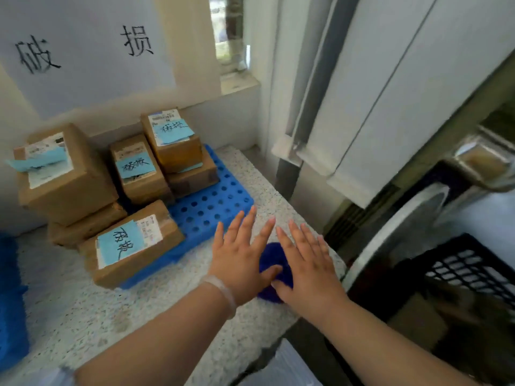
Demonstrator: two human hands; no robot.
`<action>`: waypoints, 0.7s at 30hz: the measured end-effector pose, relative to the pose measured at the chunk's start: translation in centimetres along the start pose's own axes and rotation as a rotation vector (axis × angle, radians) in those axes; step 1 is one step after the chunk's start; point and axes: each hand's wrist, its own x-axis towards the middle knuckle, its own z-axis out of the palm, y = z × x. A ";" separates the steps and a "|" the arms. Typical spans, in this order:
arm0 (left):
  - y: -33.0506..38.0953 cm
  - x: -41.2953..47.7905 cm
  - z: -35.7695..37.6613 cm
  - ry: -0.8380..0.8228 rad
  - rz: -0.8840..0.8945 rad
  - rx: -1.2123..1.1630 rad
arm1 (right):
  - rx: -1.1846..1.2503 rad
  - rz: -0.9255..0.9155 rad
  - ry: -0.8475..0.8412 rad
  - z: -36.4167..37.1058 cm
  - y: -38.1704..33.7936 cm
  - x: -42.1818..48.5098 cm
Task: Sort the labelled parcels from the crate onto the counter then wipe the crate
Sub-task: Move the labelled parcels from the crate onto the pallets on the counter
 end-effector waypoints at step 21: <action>32.4 2.2 9.3 -0.375 0.371 -0.064 | 0.256 0.815 -0.048 -3.6 26.6 -25.5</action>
